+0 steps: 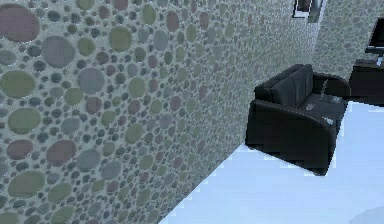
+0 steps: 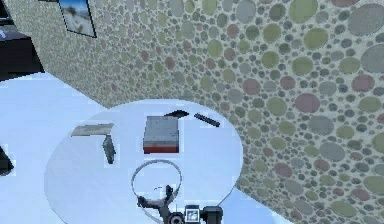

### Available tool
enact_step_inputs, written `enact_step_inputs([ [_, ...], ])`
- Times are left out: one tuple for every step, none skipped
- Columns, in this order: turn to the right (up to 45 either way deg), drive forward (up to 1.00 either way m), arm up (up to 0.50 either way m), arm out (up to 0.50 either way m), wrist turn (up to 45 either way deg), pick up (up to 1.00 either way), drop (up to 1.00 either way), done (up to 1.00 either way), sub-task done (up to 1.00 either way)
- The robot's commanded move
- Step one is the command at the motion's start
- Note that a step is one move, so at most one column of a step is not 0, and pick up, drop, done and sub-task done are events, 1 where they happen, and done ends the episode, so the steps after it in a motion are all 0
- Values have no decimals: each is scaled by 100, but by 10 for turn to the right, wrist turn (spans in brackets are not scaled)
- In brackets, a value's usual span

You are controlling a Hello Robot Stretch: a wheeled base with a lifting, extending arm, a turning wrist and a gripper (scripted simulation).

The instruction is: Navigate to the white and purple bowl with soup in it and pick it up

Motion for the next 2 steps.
enact_step_inputs([
  [0,0,10,0,0,0,0,0,0],
  [0,0,0,0,0,0,0,100,0],
])
